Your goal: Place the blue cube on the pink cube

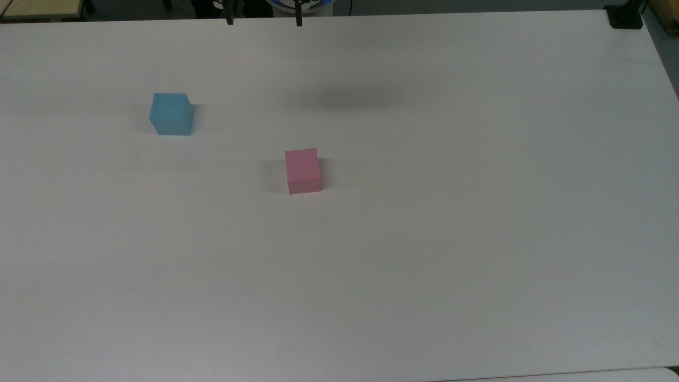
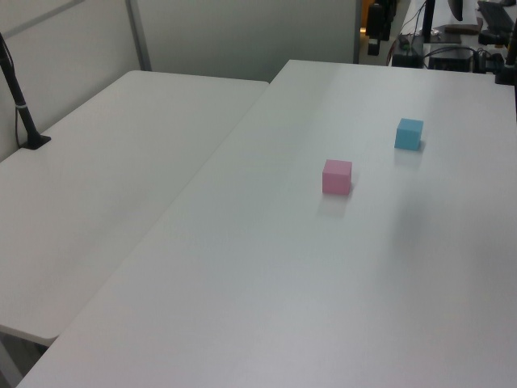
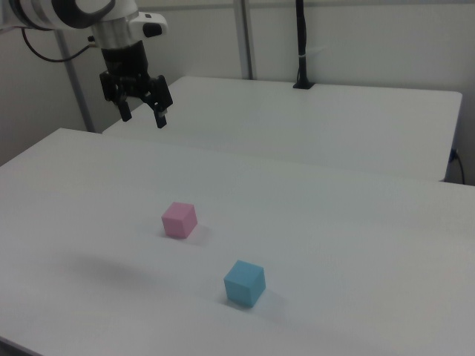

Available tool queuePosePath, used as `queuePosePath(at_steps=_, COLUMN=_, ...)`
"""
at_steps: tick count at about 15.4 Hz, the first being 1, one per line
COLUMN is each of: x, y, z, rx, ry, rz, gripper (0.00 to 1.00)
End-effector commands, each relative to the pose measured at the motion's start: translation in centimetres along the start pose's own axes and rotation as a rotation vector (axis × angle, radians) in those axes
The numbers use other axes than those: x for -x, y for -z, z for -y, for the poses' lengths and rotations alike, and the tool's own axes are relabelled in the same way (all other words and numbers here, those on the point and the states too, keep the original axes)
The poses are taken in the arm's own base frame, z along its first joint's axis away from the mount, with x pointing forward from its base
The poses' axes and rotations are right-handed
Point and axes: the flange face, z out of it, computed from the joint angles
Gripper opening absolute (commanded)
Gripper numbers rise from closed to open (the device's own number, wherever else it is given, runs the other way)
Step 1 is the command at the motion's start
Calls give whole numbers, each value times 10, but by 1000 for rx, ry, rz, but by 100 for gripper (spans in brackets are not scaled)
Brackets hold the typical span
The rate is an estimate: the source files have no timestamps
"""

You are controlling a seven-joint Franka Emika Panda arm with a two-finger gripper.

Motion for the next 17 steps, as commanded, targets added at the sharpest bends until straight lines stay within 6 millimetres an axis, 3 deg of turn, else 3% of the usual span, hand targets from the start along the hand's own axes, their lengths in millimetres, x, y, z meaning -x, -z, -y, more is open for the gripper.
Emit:
queuePosePath(at_steps=1, x=3, y=0, z=-1, rx=-9, ry=17, rz=-15, gripper=100)
queuePosePath(at_steps=13, x=6, y=2, z=-4, rx=4, ry=77, rz=-7, gripper=100)
queuePosePath(at_steps=17, x=7, y=1, z=-17, rx=-32, ry=55, rz=-3, gripper=100)
